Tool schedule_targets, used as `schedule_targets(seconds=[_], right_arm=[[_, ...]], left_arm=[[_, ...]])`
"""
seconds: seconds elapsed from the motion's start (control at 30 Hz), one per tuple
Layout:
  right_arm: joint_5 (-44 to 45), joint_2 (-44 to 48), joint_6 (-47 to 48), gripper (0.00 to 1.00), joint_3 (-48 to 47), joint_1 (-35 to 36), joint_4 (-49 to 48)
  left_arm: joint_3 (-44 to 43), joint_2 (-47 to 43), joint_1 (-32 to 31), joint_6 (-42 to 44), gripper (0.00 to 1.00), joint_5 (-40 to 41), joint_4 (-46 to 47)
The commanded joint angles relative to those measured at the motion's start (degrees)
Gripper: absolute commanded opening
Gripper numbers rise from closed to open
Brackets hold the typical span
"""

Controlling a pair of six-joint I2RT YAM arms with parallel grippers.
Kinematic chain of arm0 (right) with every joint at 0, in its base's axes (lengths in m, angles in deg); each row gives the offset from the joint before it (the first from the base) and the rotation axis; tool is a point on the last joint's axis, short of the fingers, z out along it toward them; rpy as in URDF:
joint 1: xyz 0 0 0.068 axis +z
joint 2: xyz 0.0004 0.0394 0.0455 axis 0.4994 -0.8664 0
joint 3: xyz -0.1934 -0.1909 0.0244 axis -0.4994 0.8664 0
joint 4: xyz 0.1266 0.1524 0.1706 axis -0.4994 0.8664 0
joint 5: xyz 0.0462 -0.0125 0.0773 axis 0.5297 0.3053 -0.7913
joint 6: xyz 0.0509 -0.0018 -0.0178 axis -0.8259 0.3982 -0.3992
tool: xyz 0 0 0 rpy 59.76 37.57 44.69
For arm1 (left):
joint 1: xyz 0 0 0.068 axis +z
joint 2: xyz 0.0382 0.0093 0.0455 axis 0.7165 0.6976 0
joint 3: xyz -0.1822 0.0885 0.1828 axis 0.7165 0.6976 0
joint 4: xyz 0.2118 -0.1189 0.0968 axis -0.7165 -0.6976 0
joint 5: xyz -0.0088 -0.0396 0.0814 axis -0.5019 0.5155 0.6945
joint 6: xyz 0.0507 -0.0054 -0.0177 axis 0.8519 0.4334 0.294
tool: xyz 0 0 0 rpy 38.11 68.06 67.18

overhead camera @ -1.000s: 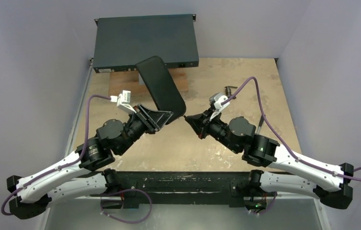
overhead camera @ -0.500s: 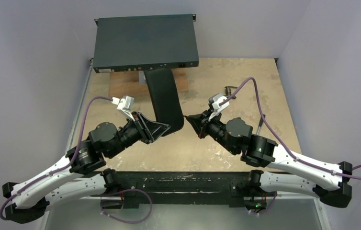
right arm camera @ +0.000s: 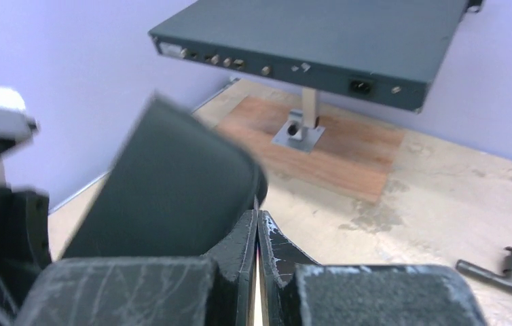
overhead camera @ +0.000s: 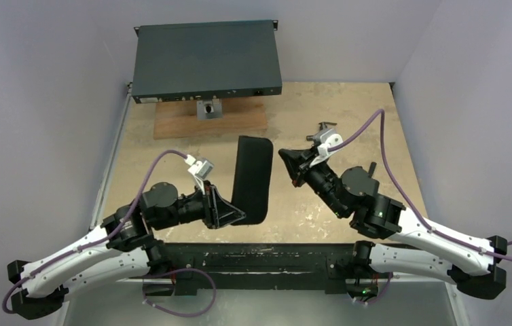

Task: Sort the hair-cutting tools
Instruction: Zip the hairdressing tool bag at the center of the board.

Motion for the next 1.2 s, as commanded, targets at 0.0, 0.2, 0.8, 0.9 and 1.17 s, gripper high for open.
schedule_targets(seconds=[0.0,0.2,0.8,0.9,1.17], right_arm=[[5.98,1.27,4.27,0.00,-3.12,-0.96,-6.01],[6.29,0.42,7.07,0.00,-5.15,-0.94,-5.94],[-28.62,9.59,-17.94,0.99,-0.25,-14.85,1.23],[-35.36,8.47,-20.91,0.99,-1.90,-15.24,0.51],[-49.60,7.45,-28.97,0.99,-3.27,-15.44,-7.11]], left_arm=[[3.40,-0.57,-0.48,0.79,0.00,-7.35,1.17],[6.27,1.41,-1.30,2.48,0.00,-16.48,2.00],[-4.56,-8.65,-2.24,16.15,0.00,-23.25,-5.99],[-4.99,-12.11,-2.29,18.37,0.00,-24.21,-4.66],[-9.82,-9.59,-2.24,22.44,0.00,-26.99,-9.62]])
